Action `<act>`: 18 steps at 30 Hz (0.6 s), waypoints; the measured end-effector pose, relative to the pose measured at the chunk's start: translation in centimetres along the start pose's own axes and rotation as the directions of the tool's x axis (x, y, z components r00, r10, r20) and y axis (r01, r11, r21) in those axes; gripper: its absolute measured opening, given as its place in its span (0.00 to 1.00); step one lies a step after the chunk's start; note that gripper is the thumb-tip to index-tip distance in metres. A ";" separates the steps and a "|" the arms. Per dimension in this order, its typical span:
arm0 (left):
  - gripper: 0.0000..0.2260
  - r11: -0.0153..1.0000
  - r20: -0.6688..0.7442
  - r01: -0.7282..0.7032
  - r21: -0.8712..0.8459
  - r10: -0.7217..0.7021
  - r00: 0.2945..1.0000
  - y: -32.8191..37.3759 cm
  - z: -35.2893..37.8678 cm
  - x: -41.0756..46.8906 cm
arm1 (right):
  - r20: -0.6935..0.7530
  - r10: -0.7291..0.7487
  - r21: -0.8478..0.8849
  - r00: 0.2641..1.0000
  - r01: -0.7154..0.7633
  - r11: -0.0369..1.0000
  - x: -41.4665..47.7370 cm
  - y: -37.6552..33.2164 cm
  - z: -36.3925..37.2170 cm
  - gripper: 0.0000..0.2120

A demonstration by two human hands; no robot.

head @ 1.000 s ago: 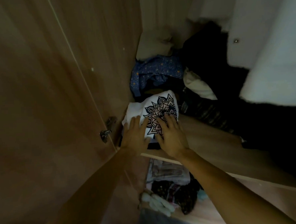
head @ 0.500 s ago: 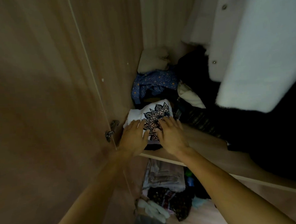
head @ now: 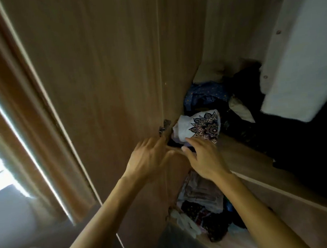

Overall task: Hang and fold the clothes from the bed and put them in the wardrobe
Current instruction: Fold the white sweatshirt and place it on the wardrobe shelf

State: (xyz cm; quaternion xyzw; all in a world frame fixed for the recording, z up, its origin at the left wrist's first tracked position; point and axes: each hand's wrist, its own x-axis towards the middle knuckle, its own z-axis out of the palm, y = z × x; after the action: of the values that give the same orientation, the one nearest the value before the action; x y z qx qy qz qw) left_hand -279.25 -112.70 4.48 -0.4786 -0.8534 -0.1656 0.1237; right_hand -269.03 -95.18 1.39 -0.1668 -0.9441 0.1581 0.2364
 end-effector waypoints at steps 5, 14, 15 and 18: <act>0.26 0.998 -0.023 0.051 0.035 -0.051 0.998 -3.2 -3.8 -6.6 | 0.041 0.006 0.041 0.999 -0.008 0.999 -2.4 -7.3 1.2 0.28; 0.30 0.966 -0.078 0.189 0.174 -0.177 0.981 -15.3 -9.3 -11.8 | 0.037 0.022 0.043 0.999 -0.023 0.999 -1.6 -19.5 6.2 0.30; 0.30 0.966 -0.077 0.196 0.171 -0.185 0.980 -16.5 -9.6 -11.8 | 0.032 0.027 0.030 0.999 -0.028 0.999 -1.5 -20.8 6.9 0.30; 0.29 0.968 -0.014 0.208 0.143 -0.208 0.978 -19.1 -9.8 -10.8 | 0.036 0.064 -0.003 0.997 -0.064 0.998 -1.5 -24.0 8.4 0.27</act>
State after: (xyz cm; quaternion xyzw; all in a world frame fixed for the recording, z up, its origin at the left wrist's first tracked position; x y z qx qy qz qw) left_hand -289.60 -134.32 6.34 -0.3765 -0.9086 -0.1154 0.1393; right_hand -277.72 -119.09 2.77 -0.1945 -0.9424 0.1676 0.2142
